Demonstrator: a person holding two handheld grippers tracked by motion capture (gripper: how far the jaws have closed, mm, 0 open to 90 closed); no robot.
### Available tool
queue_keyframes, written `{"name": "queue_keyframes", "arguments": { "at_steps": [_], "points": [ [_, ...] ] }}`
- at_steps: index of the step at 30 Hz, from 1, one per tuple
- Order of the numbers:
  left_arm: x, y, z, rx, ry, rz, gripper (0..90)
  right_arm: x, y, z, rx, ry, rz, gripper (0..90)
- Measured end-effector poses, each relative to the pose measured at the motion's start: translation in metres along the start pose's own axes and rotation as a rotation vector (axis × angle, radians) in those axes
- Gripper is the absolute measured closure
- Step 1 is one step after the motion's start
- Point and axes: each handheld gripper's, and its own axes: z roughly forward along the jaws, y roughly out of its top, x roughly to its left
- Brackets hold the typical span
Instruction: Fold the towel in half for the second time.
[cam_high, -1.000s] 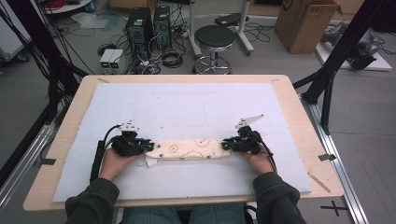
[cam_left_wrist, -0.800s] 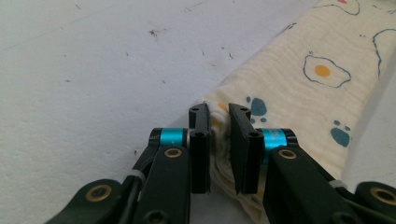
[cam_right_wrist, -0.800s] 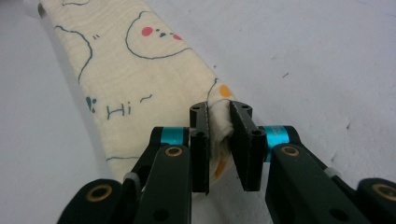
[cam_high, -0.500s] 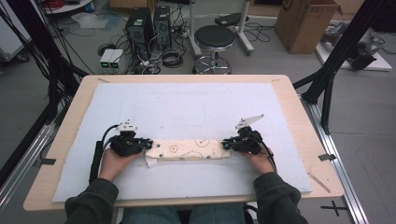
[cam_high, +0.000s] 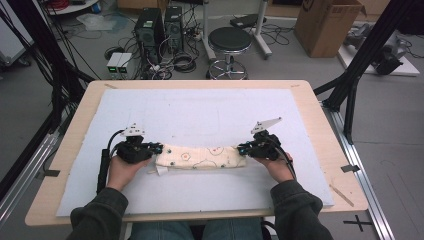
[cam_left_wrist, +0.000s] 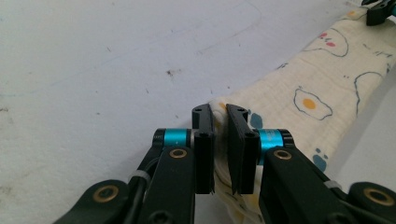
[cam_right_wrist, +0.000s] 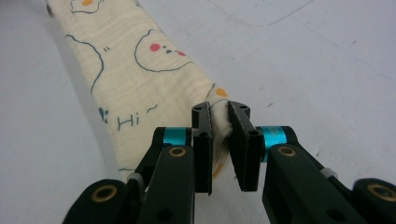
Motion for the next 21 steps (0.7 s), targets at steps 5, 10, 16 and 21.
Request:
{"name": "queue_keyframes", "arguments": {
  "at_steps": [5, 10, 16, 21],
  "points": [
    [0.004, 0.001, 0.001, -0.032, 0.009, -0.041, 81.6, -0.005, 0.006, -0.001, -0.007, -0.013, 0.011, 80.3],
    [0.010, 0.004, 0.004, -0.038, 0.026, -0.067, 81.6, -0.011, 0.015, 0.001, -0.008, -0.021, 0.019, 80.2],
    [0.019, 0.015, 0.008, -0.029, 0.044, -0.068, 81.6, -0.021, 0.023, 0.005, -0.018, -0.036, 0.039, 80.3],
    [0.023, 0.020, 0.013, -0.047, 0.065, -0.083, 81.6, -0.028, 0.026, 0.008, -0.024, -0.047, 0.054, 80.3]
  ]
}}
